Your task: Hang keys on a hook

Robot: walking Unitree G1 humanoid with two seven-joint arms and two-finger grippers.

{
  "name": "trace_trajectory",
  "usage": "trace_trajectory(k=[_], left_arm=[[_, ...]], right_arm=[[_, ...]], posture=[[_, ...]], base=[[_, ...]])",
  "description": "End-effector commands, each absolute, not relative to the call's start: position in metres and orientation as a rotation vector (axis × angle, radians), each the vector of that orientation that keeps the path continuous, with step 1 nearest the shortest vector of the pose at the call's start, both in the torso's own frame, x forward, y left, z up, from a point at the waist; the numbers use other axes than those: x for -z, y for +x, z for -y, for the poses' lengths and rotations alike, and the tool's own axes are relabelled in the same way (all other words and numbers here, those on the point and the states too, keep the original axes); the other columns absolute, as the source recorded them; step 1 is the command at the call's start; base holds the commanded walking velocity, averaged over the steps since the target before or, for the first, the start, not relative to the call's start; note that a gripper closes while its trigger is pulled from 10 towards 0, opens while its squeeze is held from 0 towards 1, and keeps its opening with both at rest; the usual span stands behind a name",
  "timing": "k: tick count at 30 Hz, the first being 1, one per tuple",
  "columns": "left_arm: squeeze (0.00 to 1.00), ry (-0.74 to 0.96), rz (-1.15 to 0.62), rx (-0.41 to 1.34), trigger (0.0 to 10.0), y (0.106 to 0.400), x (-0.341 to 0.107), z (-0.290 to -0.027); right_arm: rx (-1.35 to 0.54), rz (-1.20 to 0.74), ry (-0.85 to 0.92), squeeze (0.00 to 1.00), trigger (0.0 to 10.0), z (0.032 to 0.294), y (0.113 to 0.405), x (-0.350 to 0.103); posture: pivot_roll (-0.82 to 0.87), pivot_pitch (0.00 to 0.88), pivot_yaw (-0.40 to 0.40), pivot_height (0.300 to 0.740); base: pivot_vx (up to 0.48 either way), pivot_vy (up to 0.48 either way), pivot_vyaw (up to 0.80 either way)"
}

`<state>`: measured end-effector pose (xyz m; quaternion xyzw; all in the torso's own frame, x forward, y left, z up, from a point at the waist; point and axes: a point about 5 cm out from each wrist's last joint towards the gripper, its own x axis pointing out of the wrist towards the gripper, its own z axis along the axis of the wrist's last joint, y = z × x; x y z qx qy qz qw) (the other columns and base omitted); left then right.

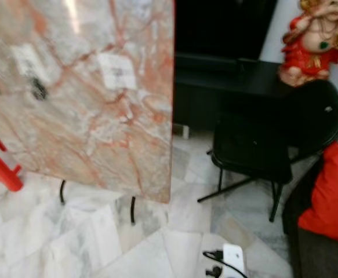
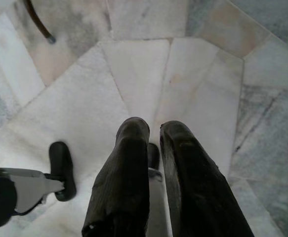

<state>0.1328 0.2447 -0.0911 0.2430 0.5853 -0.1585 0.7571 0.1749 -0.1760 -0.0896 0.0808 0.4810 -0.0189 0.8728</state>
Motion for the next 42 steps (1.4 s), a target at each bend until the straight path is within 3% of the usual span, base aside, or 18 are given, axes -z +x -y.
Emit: trace_trajectory(k=[1, 25, 28, 31, 42], left_arm=[[0.0, 0.52, -1.287, 0.344, 10.0, 0.13, 0.093, -0.244], [0.0, 0.385, -1.241, 0.372, 10.0, 0.144, 0.091, -0.232], [0.0, 0.46, -1.277, 0.57, 10.0, 0.141, 0.09, -0.229], [0.0, 0.569, -1.342, 0.663, 10.0, 0.136, 0.09, -0.235], [0.0, 0.662, -1.474, 0.741, 10.0, 0.125, 0.09, -0.247]], right_arm=[[0.052, -1.03, 0.159, 0.0, 10.0, 0.181, 0.167, 0.093], [0.055, -1.027, 0.173, 0.0, 10.0, 0.18, 0.167, 0.093], [0.054, -1.028, 0.174, 0.0, 10.0, 0.18, 0.167, 0.093], [0.052, -1.027, 0.176, 0.0, 10.0, 0.18, 0.167, 0.093], [0.053, -1.027, 0.183, 0.0, 10.0, 0.178, 0.168, 0.093]], posture=[[0.03, 0.045, -0.033, 0.74], [0.03, 0.059, -0.031, 0.74], [0.04, 0.06, -0.03, 0.74], [0.04, 0.06, -0.028, 0.74], [0.04, 0.062, -0.025, 0.74]], base=[[0.0, 0.0, 0.0], [0.0, 0.0, 0.0], [0.0, 0.0, 0.0], [0.0, 0.0, 0.0], [0.0, 0.0, 0.0]])
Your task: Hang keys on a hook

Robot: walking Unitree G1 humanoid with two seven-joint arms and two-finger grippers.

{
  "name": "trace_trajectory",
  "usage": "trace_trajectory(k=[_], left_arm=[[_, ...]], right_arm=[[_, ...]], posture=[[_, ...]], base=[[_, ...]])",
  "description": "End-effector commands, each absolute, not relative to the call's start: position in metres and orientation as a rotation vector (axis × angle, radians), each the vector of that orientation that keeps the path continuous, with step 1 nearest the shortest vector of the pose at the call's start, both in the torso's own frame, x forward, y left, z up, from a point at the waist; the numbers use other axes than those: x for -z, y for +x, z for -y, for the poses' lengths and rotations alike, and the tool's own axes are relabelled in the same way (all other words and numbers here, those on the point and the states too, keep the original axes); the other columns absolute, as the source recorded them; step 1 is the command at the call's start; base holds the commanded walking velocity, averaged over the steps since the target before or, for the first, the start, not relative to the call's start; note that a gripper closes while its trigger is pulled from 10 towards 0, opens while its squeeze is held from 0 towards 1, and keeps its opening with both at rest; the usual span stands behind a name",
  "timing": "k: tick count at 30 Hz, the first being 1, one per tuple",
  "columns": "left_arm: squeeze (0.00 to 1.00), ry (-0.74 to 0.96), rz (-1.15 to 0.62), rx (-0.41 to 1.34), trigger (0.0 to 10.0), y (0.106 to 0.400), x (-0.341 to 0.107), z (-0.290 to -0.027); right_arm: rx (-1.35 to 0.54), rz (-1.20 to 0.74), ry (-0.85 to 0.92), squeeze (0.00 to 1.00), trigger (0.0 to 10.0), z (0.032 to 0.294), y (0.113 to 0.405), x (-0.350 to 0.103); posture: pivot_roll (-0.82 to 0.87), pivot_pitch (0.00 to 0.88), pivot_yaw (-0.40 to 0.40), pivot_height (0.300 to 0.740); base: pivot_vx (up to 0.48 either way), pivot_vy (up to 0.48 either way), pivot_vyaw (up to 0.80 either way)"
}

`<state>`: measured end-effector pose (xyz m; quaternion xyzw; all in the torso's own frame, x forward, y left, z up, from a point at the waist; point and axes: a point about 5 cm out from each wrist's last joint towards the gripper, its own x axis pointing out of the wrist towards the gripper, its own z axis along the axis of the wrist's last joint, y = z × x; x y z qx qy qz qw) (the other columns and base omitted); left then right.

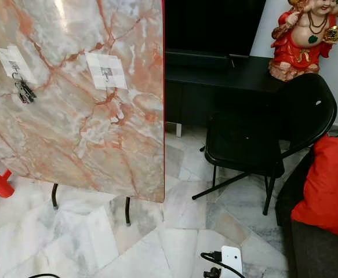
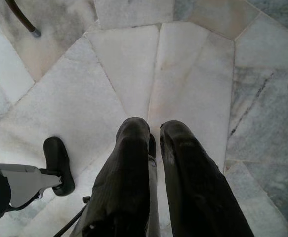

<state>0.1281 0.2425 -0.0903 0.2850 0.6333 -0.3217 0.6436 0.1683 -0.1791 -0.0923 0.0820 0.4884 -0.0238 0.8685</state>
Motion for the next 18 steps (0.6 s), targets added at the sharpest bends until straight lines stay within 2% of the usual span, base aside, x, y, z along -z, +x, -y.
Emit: trace_trajectory(k=[1, 10, 14, 18], left_arm=[[0.0, 0.661, -1.478, 0.741, 10.0, 0.125, 0.09, -0.248], [0.0, 0.663, -1.505, 0.865, 10.0, 0.12, 0.087, -0.252], [0.0, 0.691, -1.461, 0.727, 10.0, 0.129, 0.085, -0.259], [0.0, 0.692, -1.431, 0.661, 10.0, 0.134, 0.084, -0.26]], right_arm=[[0.052, -1.027, 0.183, 0.0, 10.0, 0.178, 0.168, 0.093], [0.05, -1.025, 0.185, 0.0, 10.0, 0.178, 0.168, 0.092], [0.048, -1.025, 0.184, 0.0, 10.0, 0.178, 0.168, 0.092], [0.047, -1.026, 0.182, 0.0, 10.0, 0.179, 0.168, 0.092]], posture=[[0.04, 0.062, -0.025, 0.74], [0.04, 0.062, -0.027, 0.74], [0.04, 0.061, -0.027, 0.74], [0.04, 0.06, -0.028, 0.74]], base=[[0.0, 0.0, 0.0], [0.0, 0.0, 0.0], [0.0, 0.0, 0.0], [0.0, 0.0, 0.0]])
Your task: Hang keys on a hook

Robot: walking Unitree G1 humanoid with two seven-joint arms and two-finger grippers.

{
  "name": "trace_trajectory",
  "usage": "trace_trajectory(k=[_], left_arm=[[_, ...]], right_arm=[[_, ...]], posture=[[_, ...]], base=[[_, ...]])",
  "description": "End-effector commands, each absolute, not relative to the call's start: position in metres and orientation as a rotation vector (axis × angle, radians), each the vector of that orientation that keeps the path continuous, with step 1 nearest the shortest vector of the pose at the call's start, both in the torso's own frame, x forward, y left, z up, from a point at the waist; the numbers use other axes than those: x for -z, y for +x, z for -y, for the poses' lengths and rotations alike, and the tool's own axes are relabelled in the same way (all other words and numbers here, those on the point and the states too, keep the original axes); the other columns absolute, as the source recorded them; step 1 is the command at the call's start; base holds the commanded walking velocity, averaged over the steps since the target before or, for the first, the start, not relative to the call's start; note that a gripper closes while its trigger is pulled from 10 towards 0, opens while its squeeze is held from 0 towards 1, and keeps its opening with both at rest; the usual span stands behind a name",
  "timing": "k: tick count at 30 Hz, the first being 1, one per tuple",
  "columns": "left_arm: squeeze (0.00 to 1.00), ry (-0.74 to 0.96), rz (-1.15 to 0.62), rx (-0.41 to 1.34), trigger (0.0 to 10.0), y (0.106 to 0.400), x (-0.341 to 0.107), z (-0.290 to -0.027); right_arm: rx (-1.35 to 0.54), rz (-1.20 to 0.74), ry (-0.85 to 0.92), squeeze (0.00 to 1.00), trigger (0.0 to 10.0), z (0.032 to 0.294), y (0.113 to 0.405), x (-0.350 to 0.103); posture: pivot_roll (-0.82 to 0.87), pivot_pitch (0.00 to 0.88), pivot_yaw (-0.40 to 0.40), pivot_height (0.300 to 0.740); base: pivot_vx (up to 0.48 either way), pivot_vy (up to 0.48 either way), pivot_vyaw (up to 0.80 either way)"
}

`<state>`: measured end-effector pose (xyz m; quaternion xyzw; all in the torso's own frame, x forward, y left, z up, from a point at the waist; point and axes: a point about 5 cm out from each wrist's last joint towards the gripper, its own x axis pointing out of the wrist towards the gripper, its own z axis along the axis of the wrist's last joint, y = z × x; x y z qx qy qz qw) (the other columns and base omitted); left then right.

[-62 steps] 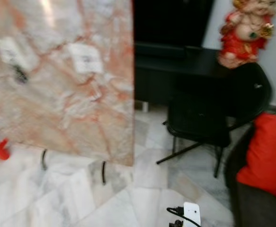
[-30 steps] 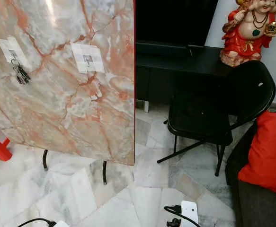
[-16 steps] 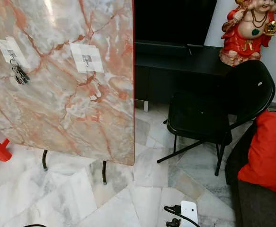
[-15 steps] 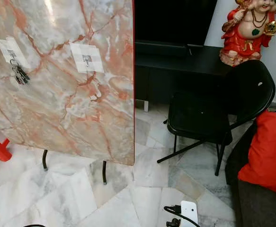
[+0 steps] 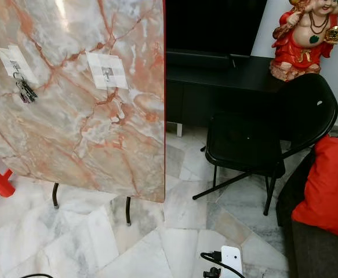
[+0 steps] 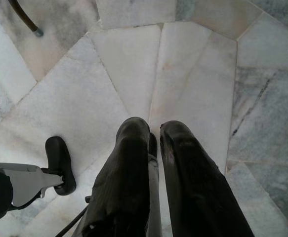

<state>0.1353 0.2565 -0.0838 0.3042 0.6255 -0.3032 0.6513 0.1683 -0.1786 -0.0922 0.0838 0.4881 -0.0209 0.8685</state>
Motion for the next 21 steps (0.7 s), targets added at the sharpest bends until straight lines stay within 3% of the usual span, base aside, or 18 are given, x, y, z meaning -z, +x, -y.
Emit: trace_trajectory(k=[1, 3, 7, 10, 16, 17, 18, 21], left_arm=[[0.0, 0.705, -1.397, 0.604, 10.0, 0.139, 0.082, -0.261], [0.0, 0.69, -1.272, 0.393, 10.0, 0.159, 0.077, -0.261], [0.0, 0.659, -1.165, 0.276, 10.0, 0.175, 0.071, -0.259], [0.0, 0.525, -0.997, 0.118, 10.0, 0.197, 0.061, -0.253], [0.0, 0.367, -0.794, -0.026, 10.0, 0.222, 0.045, -0.246], [0.0, 0.325, -0.728, -0.064, 10.0, 0.228, 0.039, -0.245], [0.0, 0.177, -0.576, -0.162, 10.0, 0.243, 0.025, -0.244], [0.0, 0.099, -0.411, -0.26, 10.0, 0.257, 0.005, -0.244]], right_arm=[[0.047, -1.026, 0.182, 0.0, 10.0, 0.179, 0.168, 0.092], [0.048, -1.027, 0.178, 0.0, 10.0, 0.179, 0.168, 0.093], [0.049, -1.026, 0.177, 0.0, 10.0, 0.179, 0.168, 0.093], [0.05, -1.026, 0.174, 0.0, 10.0, 0.18, 0.168, 0.093], [0.05, -1.025, 0.172, 0.0, 10.0, 0.18, 0.168, 0.092], [0.05, -1.024, 0.172, 0.0, 10.0, 0.18, 0.168, 0.092], [0.052, -1.024, 0.172, 0.0, 10.0, 0.18, 0.167, 0.093], [0.052, -1.025, 0.17, 0.0, 10.0, 0.18, 0.167, 0.093]], posture=[[0.04, 0.06, -0.028, 0.74], [0.04, 0.058, -0.03, 0.74], [0.04, 0.057, -0.029, 0.74], [0.04, 0.056, -0.031, 0.74], [0.04, 0.056, -0.031, 0.74], [0.04, 0.056, -0.031, 0.74], [0.03, 0.052, -0.03, 0.74], [0.04, 0.052, -0.032, 0.74]], base=[[0.0, 0.0, 0.0], [0.0, 0.0, 0.0], [0.0, 0.0, 0.0], [0.0, 0.0, 0.0], [0.0, 0.0, 0.0], [0.0, 0.0, 0.0], [0.0, 0.0, 0.0], [0.0, 0.0, 0.0]])
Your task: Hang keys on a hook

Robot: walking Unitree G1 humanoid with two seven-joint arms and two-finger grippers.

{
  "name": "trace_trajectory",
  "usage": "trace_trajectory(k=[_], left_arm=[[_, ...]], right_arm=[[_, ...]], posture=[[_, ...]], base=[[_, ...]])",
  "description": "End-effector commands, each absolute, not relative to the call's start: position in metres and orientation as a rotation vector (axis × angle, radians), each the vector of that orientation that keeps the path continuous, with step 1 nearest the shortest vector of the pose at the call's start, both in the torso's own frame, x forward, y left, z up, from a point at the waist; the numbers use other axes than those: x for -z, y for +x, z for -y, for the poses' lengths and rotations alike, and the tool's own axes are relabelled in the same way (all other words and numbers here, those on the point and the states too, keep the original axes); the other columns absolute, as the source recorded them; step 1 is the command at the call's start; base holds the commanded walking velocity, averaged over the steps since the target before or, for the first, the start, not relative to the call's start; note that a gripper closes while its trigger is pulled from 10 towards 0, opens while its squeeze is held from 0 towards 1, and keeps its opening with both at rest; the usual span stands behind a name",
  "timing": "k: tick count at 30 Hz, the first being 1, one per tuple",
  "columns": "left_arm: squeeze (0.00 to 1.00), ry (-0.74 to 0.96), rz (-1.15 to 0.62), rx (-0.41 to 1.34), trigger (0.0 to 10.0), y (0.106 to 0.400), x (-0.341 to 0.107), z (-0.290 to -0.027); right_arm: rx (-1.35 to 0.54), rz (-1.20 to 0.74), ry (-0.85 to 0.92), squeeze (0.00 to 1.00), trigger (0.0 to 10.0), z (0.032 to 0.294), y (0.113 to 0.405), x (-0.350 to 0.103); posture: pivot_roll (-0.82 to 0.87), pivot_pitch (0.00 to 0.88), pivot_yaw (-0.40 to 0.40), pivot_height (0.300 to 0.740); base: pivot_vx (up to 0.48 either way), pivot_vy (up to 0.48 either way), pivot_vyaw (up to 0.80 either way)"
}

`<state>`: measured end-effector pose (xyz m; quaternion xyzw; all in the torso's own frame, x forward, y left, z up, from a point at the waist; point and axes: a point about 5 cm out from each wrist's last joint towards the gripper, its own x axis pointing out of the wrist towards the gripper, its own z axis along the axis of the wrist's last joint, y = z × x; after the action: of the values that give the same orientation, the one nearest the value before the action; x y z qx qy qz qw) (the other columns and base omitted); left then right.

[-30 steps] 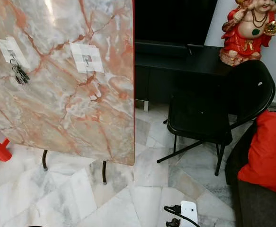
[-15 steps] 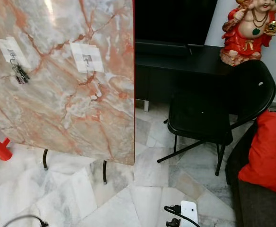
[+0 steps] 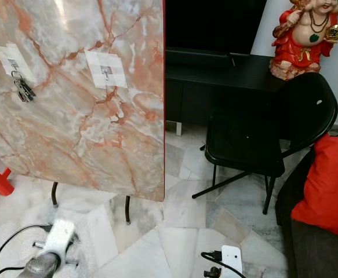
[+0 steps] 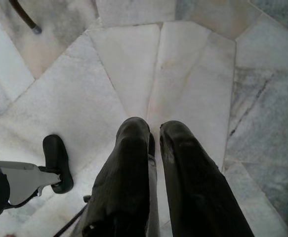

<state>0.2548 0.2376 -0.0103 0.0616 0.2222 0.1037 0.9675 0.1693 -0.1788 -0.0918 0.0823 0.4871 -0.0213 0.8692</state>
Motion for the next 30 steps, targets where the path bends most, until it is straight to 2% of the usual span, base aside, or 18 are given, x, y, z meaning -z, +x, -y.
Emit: trace_trajectory(k=[1, 3, 8, 16, 24, 30], left_arm=[[0.0, 0.104, -0.371, -0.263, 10.0, 0.261, -0.001, -0.242], [0.0, 0.105, -0.34, -0.258, 10.0, 0.264, -0.005, -0.24], [0.0, 0.166, -0.058, -0.172, 10.0, 0.291, -0.05, -0.212], [0.0, 0.248, 0.134, -0.089, 10.0, 0.307, -0.088, -0.192], [0.0, 0.269, 0.157, -0.066, 10.0, 0.309, -0.093, -0.185], [0.0, 0.224, 0.178, -0.075, 10.0, 0.309, -0.098, -0.183]], right_arm=[[0.052, -1.025, 0.17, 0.0, 10.0, 0.18, 0.167, 0.093], [0.052, -1.025, 0.169, 0.0, 10.0, 0.18, 0.167, 0.093], [0.054, -1.02, 0.169, 0.0, 10.0, 0.18, 0.168, 0.092], [0.058, -1.017, 0.17, 0.0, 10.0, 0.181, 0.168, 0.092], [0.059, -1.016, 0.172, 0.0, 10.0, 0.18, 0.167, 0.092], [0.061, -1.018, 0.171, 0.0, 10.0, 0.18, 0.167, 0.093]], posture=[[0.04, 0.052, -0.032, 0.74], [0.04, 0.052, -0.032, 0.74], [0.03, 0.049, -0.034, 0.74], [0.03, 0.045, -0.032, 0.74], [0.03, 0.039, -0.029, 0.74], [0.03, 0.026, -0.028, 0.74]], base=[[0.0, 0.0, 0.0], [0.0, 0.0, 0.0], [0.0, 0.0, 0.0], [0.0, 0.0, 0.0], [0.0, 0.0, 0.0], [0.0, 0.0, 0.0]])
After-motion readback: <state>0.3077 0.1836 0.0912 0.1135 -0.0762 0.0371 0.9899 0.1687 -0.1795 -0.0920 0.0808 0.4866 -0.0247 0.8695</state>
